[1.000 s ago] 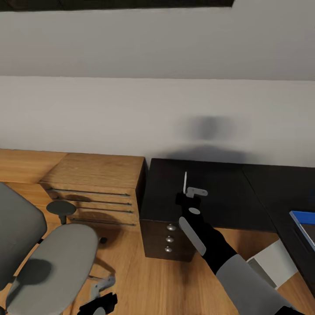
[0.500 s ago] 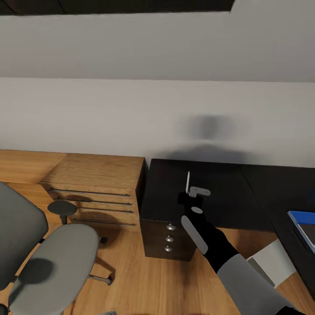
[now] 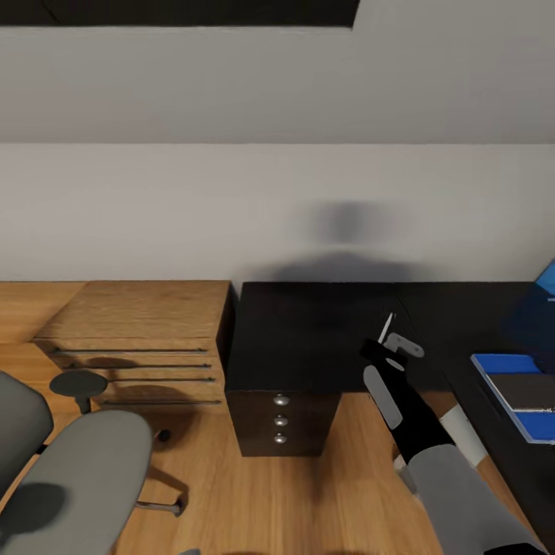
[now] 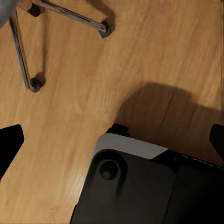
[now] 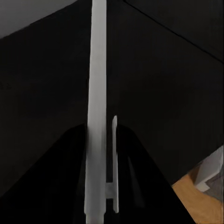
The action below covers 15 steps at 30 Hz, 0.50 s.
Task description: In the bedroom, organize the workspace by keeping the computer under the desk, ensuring the monitor is on the desk, placing the keyboard on the desk next to the monitor, placing the mouse on the desk next to the keyboard, moving the folder from the swivel chair onto the desk next to the mouse, stacking the notebook on top of the folder with the pen on top of the notebook, and positioning the swivel chair next to the desk.
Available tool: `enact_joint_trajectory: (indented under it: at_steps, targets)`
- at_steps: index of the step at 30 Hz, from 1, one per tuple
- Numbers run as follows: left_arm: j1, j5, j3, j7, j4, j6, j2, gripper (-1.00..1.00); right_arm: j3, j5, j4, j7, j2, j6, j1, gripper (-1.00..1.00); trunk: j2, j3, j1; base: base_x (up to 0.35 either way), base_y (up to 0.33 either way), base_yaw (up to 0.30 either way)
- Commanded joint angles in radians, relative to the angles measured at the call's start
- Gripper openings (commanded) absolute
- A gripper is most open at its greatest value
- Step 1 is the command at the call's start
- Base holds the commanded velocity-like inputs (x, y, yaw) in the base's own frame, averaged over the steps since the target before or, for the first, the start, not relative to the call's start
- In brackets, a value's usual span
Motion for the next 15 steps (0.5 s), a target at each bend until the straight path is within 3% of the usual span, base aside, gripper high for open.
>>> enact_joint_trajectory:
  at_steps: [1, 13, 15]
  targets:
    - [0.0, 0.001, -0.003, 0.008, -0.002, 0.003, 0.001, 1.0, -0.003, -0.003, 0.0, -0.006, 0.0, 0.005, -0.001, -1.0, -0.002, -0.001, 0.001, 0.0, 0.0, -0.272]
    - [0.0, 0.001, 0.002, 0.008, 0.001, -0.039, 0.0, 1.0, -0.028, -0.004, 0.008, -0.012, -0.002, -0.003, -0.001, -1.0, -0.002, 0.005, 0.001, 0.0, -0.001, -0.275]
    - [0.0, 0.002, 0.013, 0.007, 0.009, -0.043, 0.002, 1.0, -0.046, -0.004, 0.008, -0.012, -0.006, -0.004, -0.001, -1.0, -0.002, 0.006, 0.001, 0.0, -0.111, -0.276]
